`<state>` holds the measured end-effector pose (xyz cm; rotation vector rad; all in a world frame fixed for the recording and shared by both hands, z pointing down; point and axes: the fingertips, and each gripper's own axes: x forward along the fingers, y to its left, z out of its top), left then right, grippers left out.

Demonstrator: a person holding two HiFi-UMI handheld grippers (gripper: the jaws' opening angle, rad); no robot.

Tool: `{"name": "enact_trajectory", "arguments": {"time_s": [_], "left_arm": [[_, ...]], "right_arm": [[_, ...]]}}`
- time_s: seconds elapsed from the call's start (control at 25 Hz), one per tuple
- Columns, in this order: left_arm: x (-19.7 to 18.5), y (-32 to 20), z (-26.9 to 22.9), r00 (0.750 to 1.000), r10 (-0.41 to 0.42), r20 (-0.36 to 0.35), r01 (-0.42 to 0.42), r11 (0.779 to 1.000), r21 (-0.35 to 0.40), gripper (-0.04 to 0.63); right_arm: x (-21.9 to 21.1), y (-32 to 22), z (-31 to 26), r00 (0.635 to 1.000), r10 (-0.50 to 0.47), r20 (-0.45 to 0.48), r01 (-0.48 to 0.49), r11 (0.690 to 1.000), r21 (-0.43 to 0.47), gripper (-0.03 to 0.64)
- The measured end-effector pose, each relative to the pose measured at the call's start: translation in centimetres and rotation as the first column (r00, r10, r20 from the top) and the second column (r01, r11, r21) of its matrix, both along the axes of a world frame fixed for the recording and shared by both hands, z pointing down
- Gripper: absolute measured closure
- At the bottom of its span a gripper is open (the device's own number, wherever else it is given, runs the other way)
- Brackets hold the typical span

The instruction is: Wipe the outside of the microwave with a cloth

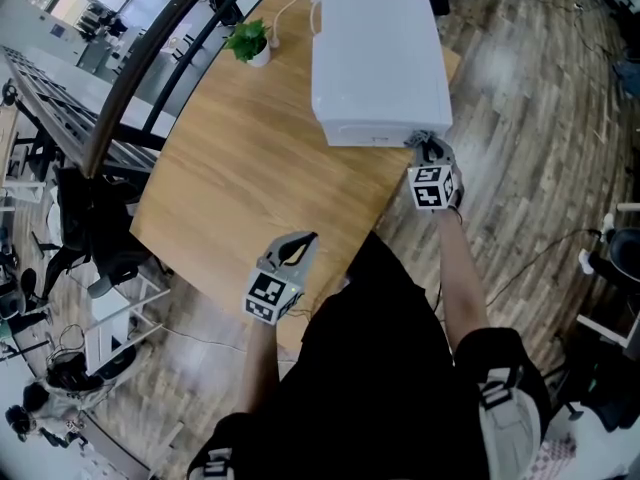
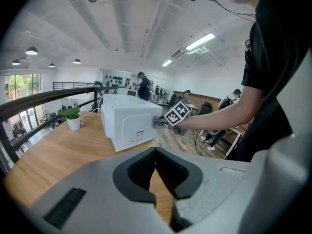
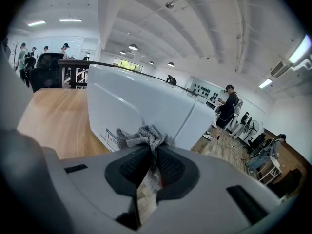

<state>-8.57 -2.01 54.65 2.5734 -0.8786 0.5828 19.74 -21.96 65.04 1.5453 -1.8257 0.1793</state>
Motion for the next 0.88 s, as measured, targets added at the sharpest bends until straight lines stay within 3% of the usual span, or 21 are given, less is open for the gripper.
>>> {"name": "enact_trajectory", "arguments": {"time_s": [0.88], "left_arm": [[-3.2, 1.0, 0.1, 0.996, -0.090, 0.008, 0.090, 0.996, -0.003, 0.595]], "right_arm": [[-11.7, -1.3, 0.2, 0.982, -0.173, 0.073, 0.174, 0.985, -0.001, 0.581]]}}
